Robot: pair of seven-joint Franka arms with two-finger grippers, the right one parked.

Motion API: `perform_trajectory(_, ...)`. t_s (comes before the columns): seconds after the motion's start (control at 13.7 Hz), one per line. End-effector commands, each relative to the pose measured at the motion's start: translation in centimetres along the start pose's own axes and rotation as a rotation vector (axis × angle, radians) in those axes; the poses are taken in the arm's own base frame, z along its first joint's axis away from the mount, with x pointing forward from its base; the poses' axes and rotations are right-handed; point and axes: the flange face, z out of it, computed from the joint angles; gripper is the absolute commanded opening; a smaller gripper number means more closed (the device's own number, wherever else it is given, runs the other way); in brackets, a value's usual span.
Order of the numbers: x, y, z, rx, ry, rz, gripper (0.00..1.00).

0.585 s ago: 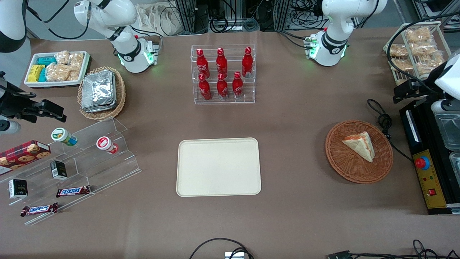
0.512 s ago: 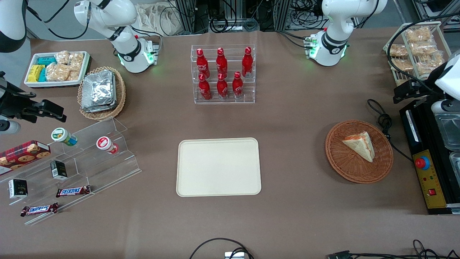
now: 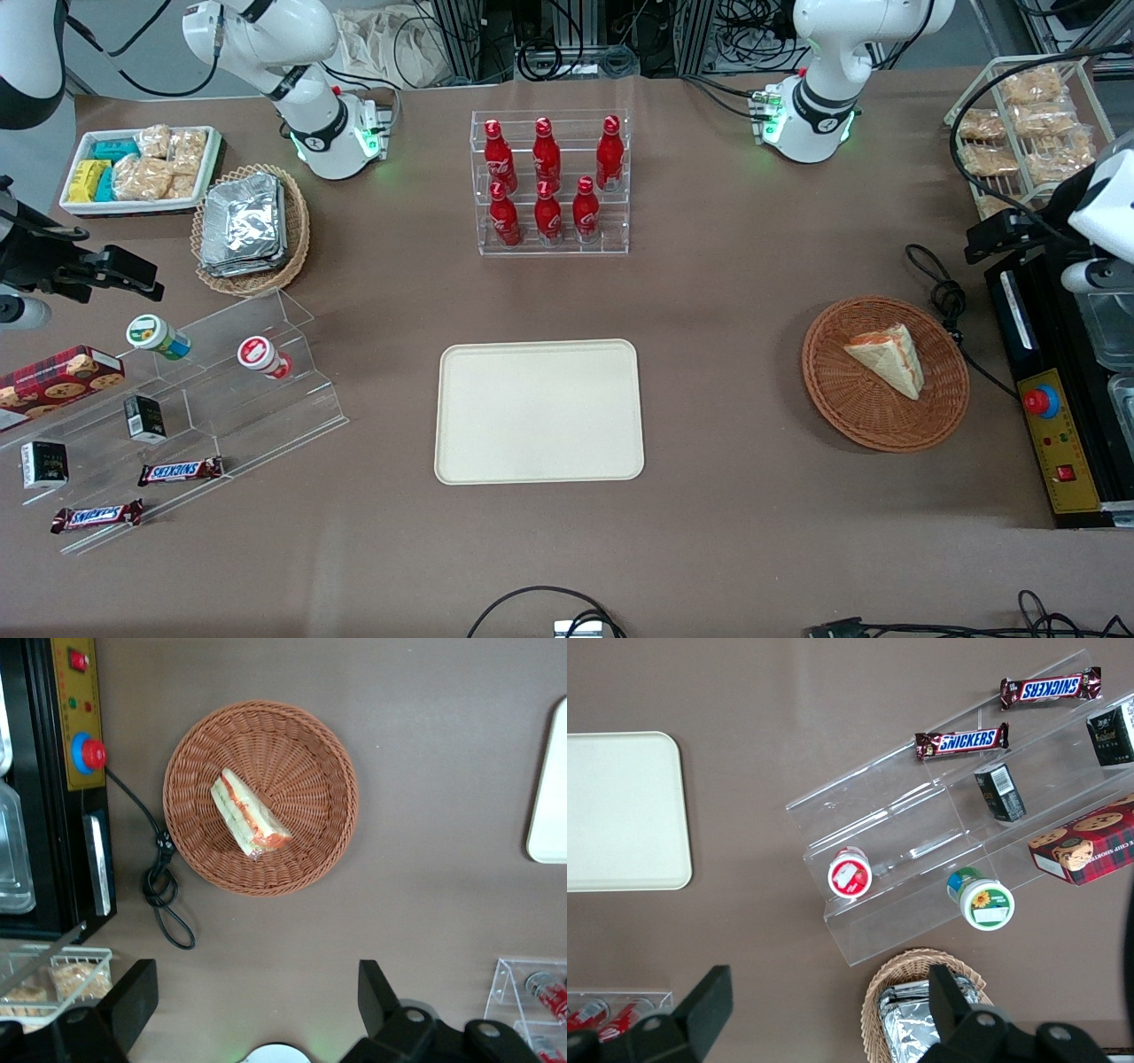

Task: Place sandwich from basket to tray
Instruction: 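Move the left gripper over the wicker basket above the sandwich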

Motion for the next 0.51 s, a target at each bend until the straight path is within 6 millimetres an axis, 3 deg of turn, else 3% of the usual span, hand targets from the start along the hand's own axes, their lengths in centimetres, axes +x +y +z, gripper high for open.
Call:
perform_trajectory(0.0,0.4,-0.1,2.8,0.004,-0.016,-0.102,1.00)
perform_trajectory(0.44,-1.1,-0.4,12.4,0.010,0.004,-0.336,1.00)
